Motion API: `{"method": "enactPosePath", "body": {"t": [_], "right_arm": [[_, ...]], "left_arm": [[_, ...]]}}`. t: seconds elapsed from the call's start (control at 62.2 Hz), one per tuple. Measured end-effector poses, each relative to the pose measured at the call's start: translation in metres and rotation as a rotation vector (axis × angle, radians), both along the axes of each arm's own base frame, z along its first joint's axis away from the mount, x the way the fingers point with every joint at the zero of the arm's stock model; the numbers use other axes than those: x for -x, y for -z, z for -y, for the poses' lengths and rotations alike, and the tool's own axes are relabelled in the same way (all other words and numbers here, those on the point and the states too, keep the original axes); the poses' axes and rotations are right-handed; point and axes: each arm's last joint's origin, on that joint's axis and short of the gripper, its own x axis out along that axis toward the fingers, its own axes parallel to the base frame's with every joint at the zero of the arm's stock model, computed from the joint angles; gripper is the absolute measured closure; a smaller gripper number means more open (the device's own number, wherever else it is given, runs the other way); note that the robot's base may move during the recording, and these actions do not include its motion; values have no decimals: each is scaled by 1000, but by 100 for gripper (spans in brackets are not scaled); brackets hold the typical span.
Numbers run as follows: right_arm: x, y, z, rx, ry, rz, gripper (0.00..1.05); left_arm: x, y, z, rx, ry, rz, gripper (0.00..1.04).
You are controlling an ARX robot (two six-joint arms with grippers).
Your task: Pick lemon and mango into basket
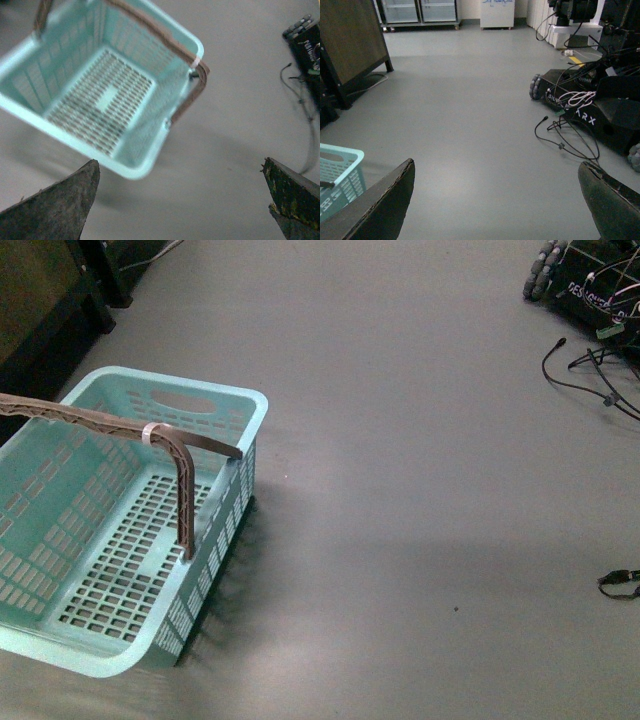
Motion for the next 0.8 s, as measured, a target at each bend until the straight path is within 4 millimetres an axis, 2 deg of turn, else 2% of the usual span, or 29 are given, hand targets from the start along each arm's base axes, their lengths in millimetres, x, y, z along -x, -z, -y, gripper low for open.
{"method": "enactPosePath", "body": {"t": [0.129, 0.257, 0.546, 0.643, 0.804], "right_arm": [[0, 0, 0, 0, 0, 0, 9], [0, 0, 0, 0, -1, 0, 9], [0, 0, 0, 0, 0, 0, 9], [0, 0, 0, 0, -1, 0, 9], [0, 0, 0, 0, -1, 0, 9]], "left_arm": [[-19, -7, -7, 115, -80, 19, 7], [-47, -2, -14, 168, -147, 3, 7], [-114, 39, -33, 241, -340, -116, 7], [-131, 52, -36, 247, -377, -149, 7], [-156, 62, -36, 276, -407, -153, 7]]}}
